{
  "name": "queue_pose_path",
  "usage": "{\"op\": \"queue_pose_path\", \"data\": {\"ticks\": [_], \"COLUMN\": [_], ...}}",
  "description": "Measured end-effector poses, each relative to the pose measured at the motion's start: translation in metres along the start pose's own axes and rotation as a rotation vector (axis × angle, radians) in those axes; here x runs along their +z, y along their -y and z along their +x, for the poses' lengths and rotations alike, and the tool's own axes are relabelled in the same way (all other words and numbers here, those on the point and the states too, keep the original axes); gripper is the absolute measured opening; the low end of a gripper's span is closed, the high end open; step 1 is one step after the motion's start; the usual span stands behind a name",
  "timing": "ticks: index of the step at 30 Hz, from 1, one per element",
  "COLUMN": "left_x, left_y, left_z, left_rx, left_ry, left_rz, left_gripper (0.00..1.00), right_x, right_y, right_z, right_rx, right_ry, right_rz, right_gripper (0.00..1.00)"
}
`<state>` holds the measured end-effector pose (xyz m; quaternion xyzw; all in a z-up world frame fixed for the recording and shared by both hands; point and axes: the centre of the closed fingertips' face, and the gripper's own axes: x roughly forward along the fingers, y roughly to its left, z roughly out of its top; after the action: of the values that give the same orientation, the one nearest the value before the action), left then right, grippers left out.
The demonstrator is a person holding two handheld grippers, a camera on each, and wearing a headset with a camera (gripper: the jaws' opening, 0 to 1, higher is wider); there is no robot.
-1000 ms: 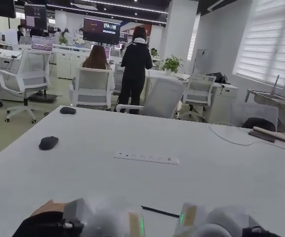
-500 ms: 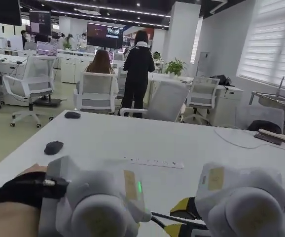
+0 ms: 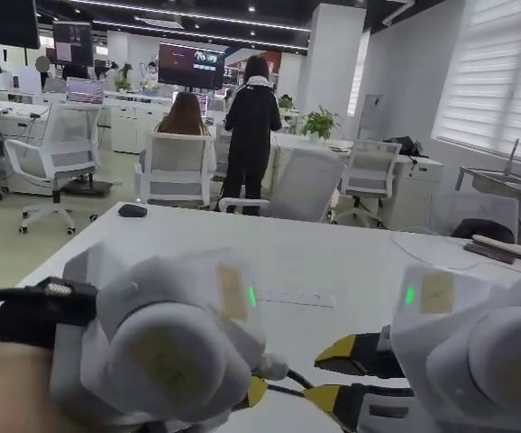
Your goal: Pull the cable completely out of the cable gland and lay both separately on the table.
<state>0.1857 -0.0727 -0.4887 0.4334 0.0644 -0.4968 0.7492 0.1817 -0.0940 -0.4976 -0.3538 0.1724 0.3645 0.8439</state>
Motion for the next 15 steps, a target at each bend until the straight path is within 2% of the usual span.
{"op": "queue_pose_path", "data": {"ticks": [3,6,8,10,15], "left_x": [0.003,0.011,0.013,0.013,0.009], "left_y": [0.001,0.001,0.0,0.0,0.0], "left_z": [0.0,-0.002,-0.003,-0.003,-0.005], "left_rx": [0.006,0.008,0.015,0.021,0.017], "left_ry": [-0.005,0.032,0.039,0.043,0.046], "left_rz": [0.025,0.007,0.013,0.014,-0.011], "left_gripper": [0.16,0.16,0.16,0.16,0.16], "right_x": [0.008,0.004,0.002,0.001,-0.003], "right_y": [0.001,0.002,0.002,0.001,0.0], "right_z": [-0.001,0.004,0.007,0.007,0.009], "right_rx": [-0.009,-0.006,-0.006,0.0,-0.002], "right_ry": [0.027,0.005,-0.005,-0.01,-0.022], "right_rz": [-0.011,-0.027,-0.036,-0.057,-0.068], "right_gripper": [0.11,0.11,0.11,0.03,0.03]}}
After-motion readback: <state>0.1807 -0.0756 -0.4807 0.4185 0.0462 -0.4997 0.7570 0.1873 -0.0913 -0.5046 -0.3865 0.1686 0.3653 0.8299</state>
